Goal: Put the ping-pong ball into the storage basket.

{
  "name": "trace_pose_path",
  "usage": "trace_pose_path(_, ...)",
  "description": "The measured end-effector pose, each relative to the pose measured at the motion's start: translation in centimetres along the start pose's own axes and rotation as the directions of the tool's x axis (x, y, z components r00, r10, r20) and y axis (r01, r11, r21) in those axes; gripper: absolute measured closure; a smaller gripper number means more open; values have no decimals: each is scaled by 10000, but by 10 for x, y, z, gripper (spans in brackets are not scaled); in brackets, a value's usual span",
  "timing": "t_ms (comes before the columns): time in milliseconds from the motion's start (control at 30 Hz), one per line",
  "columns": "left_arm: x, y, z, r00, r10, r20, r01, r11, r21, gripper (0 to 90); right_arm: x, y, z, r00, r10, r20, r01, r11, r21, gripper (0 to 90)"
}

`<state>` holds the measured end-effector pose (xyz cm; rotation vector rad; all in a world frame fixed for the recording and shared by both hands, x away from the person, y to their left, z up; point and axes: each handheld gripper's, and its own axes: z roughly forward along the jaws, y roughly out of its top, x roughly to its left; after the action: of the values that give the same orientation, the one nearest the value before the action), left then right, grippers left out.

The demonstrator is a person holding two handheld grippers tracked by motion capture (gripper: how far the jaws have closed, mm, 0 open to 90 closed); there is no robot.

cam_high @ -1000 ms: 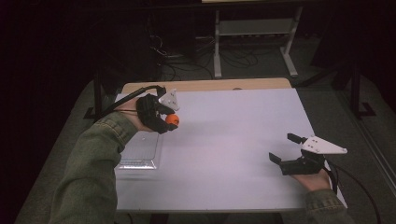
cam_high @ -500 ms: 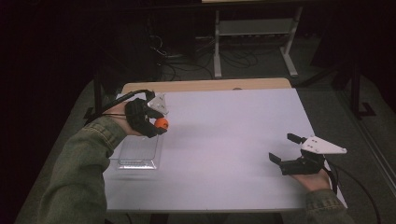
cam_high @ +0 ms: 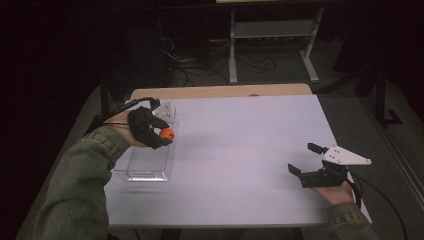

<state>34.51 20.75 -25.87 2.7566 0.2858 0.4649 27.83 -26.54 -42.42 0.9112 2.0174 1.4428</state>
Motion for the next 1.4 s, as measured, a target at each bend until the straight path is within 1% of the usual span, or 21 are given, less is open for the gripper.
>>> trace_pose_path(100,1,-3,0,10000,-53,48,53,10000,44,507,0,0,0,10000,6,-2,-6,10000,20,0)
trace_pose_path(333,2,-9,3,9999,-62,115,58,9992,385,507,1,0,1,10000,-20,-16,20,10000,69,0)
trace_pose_path(467,4,-12,5,9999,13,105,-19,9986,522,506,1,0,1,10000,-45,-37,45,10000,85,0)
trace_pose_path(667,6,-17,8,9998,-79,185,66,9975,707,507,1,0,1,10000,-74,-24,74,9999,108,0)
trace_pose_path(800,7,-19,7,9999,-135,65,130,9970,758,507,1,0,1,10000,-78,-19,78,9999,100,0)
trace_pose_path(867,7,-21,6,9998,-149,92,141,9968,782,506,1,0,1,10000,-57,-29,58,9999,107,0)
trace_pose_path(1000,9,-24,6,9998,-200,57,193,9949,989,506,1,0,2,10000,-74,-36,74,9999,121,0)
trace_pose_path(1167,9,-26,8,9997,-197,109,182,9920,1246,507,2,0,2,9999,-101,-41,102,9999,130,0)
trace_pose_path(1300,10,-27,10,9996,-233,171,208,9909,1328,506,2,0,2,9999,-119,-38,119,9999,120,0)
trace_pose_path(1400,10,-27,13,9996,-164,235,129,9894,1445,507,2,0,2,10000,-74,-42,75,9999,145,0)
